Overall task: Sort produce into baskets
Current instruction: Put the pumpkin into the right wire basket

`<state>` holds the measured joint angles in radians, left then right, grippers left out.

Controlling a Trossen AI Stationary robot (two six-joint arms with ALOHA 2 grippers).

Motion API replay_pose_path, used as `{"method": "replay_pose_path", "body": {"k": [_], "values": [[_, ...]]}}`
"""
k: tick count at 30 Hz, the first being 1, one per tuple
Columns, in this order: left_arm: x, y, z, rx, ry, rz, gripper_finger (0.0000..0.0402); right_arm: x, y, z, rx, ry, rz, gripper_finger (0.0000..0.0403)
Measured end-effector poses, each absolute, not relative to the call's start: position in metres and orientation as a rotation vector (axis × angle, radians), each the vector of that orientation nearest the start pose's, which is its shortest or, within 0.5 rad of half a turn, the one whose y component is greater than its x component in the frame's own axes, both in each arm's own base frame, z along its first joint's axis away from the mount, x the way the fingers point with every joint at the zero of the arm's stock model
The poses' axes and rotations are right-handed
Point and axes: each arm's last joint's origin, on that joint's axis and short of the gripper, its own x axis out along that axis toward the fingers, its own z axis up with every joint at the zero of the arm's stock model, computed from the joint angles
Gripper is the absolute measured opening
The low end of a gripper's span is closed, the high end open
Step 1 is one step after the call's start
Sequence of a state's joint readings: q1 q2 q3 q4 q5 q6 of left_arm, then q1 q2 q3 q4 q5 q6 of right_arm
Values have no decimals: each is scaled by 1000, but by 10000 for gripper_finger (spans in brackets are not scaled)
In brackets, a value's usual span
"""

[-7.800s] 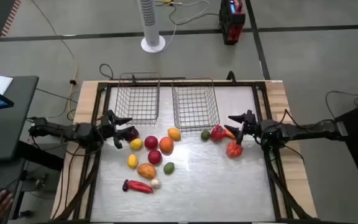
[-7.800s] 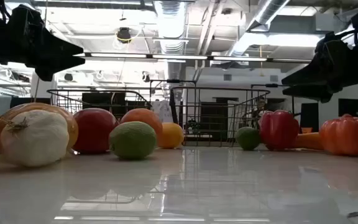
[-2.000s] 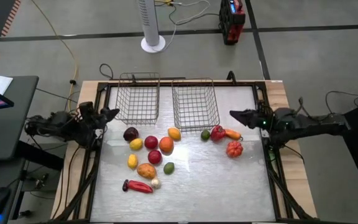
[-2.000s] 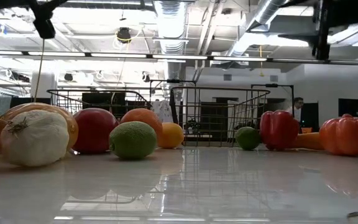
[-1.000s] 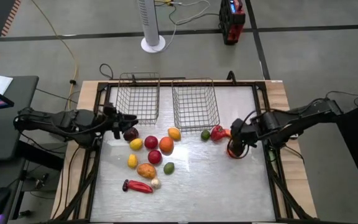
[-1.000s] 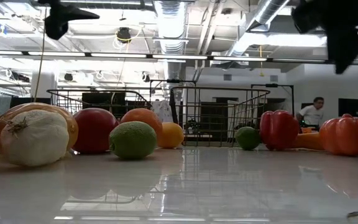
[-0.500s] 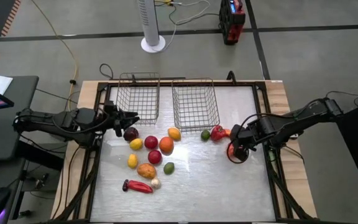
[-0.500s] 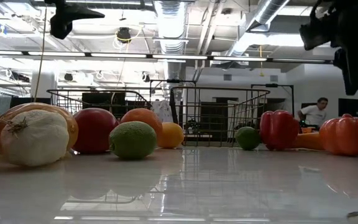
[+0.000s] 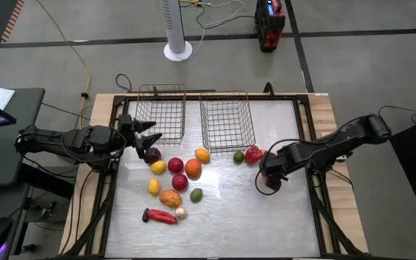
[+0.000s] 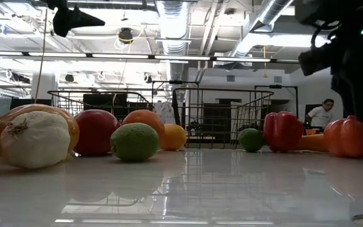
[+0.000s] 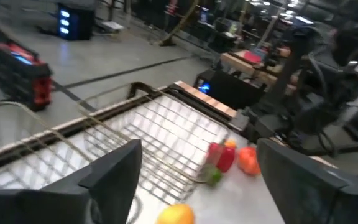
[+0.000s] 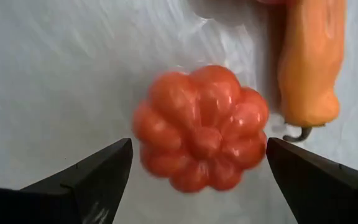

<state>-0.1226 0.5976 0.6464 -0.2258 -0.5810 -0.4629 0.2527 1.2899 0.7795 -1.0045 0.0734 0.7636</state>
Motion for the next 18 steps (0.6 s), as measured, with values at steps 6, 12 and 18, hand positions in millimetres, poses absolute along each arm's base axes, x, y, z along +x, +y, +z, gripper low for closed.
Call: {"method": "replay_pose_path", "body": {"k": [6,12,18], "values": [[134,0,306,-386,76,506,317,203,50,175,320,1498,-427,400],[133,0,308,-385,57,500,312,206,51,171,319,1508,-429,392],[128,1,321,-384,-56,471,312,206,52,187,381,1455,-385,369]]}}
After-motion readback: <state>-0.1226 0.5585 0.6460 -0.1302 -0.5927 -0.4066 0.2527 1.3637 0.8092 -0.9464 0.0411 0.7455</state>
